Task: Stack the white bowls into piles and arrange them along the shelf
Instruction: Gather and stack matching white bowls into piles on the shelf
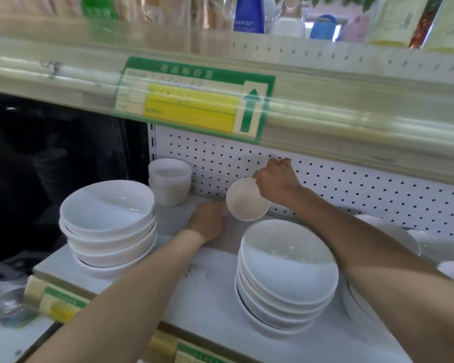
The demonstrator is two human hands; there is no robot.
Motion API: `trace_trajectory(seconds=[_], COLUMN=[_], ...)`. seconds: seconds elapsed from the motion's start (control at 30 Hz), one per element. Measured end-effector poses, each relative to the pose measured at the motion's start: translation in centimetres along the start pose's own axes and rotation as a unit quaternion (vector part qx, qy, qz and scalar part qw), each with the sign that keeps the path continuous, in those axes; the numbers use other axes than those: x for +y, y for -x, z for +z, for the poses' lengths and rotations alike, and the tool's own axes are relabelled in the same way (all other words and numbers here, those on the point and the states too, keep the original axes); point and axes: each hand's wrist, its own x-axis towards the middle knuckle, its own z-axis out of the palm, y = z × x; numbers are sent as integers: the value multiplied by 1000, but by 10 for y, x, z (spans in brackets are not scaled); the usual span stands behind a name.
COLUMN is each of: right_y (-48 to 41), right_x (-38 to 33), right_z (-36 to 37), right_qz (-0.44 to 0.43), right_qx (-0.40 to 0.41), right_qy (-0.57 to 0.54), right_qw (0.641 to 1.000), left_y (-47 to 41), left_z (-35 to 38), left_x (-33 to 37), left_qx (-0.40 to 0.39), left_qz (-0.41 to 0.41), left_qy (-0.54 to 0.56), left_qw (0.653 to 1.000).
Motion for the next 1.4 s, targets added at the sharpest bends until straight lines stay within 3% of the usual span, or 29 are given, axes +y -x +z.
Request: trace_trajectory(seconds=[0.13,0.27,0.63,0.9,1.23,1.4], right_y=[-1,-3,11,3,-27,-49], right_x=[2,-3,-42,-94,-153,-168], right_z=[-14,-38,-97,-117,-118,-101], right_qz=[37,64,130,160,165,224], right_qx=[-19,-90,-95,-116,-113,-88], right_qy=[-53,-222,-337,-327,-283,-298], right_qw=[998,969,928,924,938,924], left_y=[11,18,40,44,4,2], left_z=[-17,-46,-184,-225,-176,-157], left_x=[6,15,-3,-87,-138,-152], left_qx=[4,6,81,11,-41,-78], left_qz=[11,-6,9,1,8,43], left_qy=[21,-10,-133,-46,137,219], left_qw=[1000,1000,988,999,990,972])
